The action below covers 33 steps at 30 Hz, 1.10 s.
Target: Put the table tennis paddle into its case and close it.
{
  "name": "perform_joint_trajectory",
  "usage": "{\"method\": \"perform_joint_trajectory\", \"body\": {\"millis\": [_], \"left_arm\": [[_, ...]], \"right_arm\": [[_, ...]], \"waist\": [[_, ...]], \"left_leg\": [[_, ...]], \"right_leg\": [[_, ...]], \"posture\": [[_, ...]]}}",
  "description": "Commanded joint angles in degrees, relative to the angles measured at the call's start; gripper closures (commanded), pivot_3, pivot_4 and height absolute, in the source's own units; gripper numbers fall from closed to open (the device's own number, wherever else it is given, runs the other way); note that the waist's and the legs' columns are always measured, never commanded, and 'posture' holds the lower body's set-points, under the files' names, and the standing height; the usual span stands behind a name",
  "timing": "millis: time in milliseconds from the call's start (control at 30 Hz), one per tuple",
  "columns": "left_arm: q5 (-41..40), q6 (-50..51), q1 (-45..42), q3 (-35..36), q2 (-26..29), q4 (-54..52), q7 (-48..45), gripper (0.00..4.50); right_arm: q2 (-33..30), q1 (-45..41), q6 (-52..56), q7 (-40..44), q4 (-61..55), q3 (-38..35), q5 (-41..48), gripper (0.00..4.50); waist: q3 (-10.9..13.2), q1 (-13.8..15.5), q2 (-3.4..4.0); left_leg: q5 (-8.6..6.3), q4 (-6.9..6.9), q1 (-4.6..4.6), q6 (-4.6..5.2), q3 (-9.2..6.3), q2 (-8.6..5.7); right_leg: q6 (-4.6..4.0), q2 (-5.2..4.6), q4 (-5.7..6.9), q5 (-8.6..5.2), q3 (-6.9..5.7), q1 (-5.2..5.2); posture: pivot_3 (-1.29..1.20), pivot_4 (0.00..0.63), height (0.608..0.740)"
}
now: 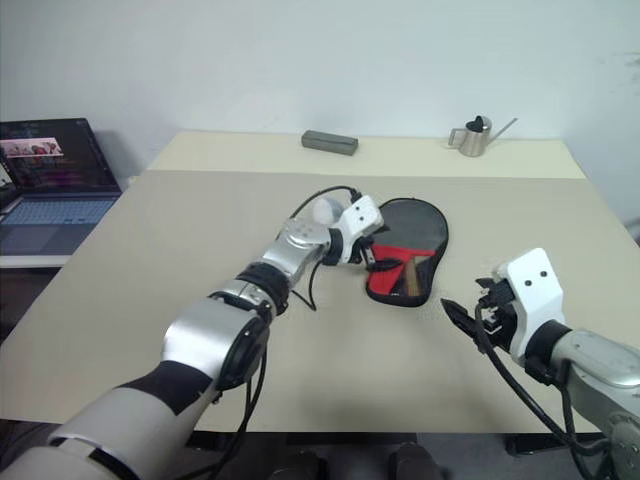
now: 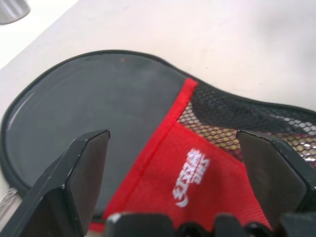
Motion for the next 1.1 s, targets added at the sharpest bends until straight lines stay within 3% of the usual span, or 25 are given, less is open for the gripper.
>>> {"method": "perform_joint_trajectory", "body": {"millis": [33, 133, 433, 600, 800, 1100], "left_arm": [[-3.47, -1.8, -1.39, 3.59, 1.02, -1.67, -2.96, 0.0], [-6.59, -3.06, -2.14, 6.46, 2.45, -2.78, -7.2, 0.0], [-13.97, -3.55, 4.27, 9.44, 10.69, -11.52, -24.8, 0.0], [-19.64, 8.71, 12.09, 8.86, 15.56, -24.76, -33.64, 0.0], [-21.72, 18.0, 17.46, 6.61, 20.55, -36.91, -35.25, 0.0], [-23.94, 22.27, 18.84, 4.53, 23.65, -46.7, -34.47, 0.0]], "right_arm": [[-0.46, -2.95, 0.09, -0.8, 2.95, -0.91, -0.18, 0.69], [-0.38, -5.91, -0.88, -0.99, 7.14, 0.92, -0.65, 0.02], [4.11, -15.29, -6.02, -2.3, 20.39, 10.64, -3.86, 0.02], [8.23, -17.84, -7.3, -1.98, 27.87, 12.79, -4.15, 0.02], [9.48, -20.8, -11.99, -1.98, 38.19, 15.61, -7.82, 0.02], [10.49, -25.06, -20.53, -0.78, 52.41, 19.66, -14.26, 0.02]], "waist": [[0.0, -0.04, 0.0], [0.0, -0.11, 0.0], [-0.02, -0.16, 0.04], [-0.03, -0.3, 0.06], [-0.03, -0.06, 0.06], [-0.03, -0.25, 0.06]], "left_leg": [[0.0, 0.0, 0.0, 0.0, 0.0, 0.0], [0.0, 0.0, 0.03, 0.0, 0.01, 0.01], [0.01, -0.01, 0.03, 0.0, 0.01, 0.04], [0.01, 0.0, 0.01, -0.01, -0.02, 0.07], [0.01, 0.03, -0.01, -0.01, -0.05, 0.04], [0.01, 0.03, 0.01, -0.01, -0.01, 0.06]], "right_leg": [[0.0, 0.0, 0.0, 0.0, 0.0, 0.0], [0.0, 0.0, 0.02, 0.0, 0.01, 0.01], [-0.01, 0.03, 0.01, 0.0, 0.02, 0.0], [-0.02, 0.03, 0.02, 0.01, 0.01, -0.03], [-0.02, 0.0, 0.0, 0.01, 0.0, -0.02], [-0.02, 0.0, 0.02, 0.01, 0.02, -0.03]], "posture": [[0.0, 0.15, 0.74], [0.0, 0.15, 0.74], [0.0, 0.15, 0.74], [0.0, 0.15, 0.74], [0.0, 0.15, 0.74], [0.0, 0.15, 0.74]]}}
